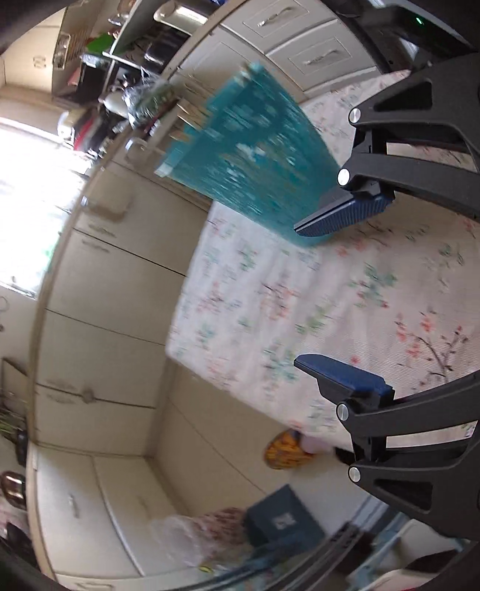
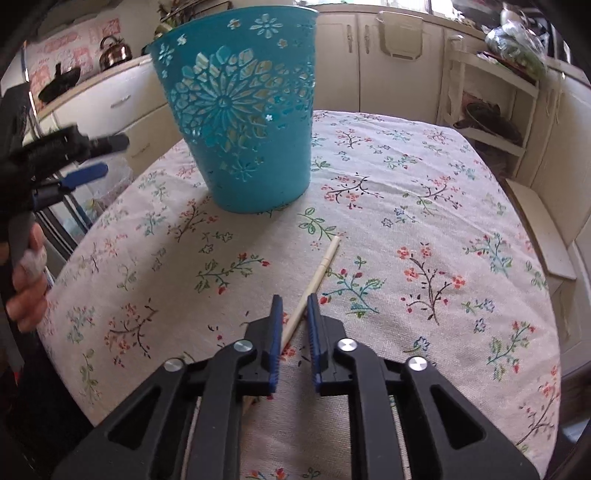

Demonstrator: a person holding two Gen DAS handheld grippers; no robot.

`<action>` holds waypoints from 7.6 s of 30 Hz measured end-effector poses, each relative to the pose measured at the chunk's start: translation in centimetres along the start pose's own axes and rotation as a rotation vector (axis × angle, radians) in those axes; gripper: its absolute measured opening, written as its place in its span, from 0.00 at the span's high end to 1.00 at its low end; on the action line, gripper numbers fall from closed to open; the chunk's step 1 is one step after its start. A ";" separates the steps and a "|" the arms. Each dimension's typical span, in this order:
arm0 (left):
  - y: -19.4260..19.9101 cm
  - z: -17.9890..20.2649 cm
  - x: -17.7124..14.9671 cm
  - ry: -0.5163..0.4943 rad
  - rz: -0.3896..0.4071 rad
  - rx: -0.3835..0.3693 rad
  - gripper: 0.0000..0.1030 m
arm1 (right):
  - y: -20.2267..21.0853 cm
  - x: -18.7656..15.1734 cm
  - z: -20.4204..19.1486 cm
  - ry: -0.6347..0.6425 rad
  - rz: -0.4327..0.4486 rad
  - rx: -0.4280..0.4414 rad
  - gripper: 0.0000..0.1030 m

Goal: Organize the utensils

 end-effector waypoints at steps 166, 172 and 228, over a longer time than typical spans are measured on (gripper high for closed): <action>32.4 6.5 -5.7 -0.212 0.180 0.184 0.07 | 28.0 -2.4 -8.4 -0.174 0.393 -0.004 0.07; 32.5 6.5 -5.8 -0.212 0.182 0.183 0.07 | 28.0 -2.4 -8.5 -0.174 0.395 -0.005 0.07; 32.6 6.3 -6.0 -0.213 0.178 0.185 0.07 | 28.1 -2.4 -8.5 -0.162 0.404 -0.006 0.07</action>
Point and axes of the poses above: each gripper's, at about its wrist camera, not at the fingertips, and y roughly against the way its jaws point, z to its right, x to its top, the point moved 9 cm from there along -y, roughly the way its jaws point, and after that the axes turned 2 degrees about -x, right-handed, at the moved point
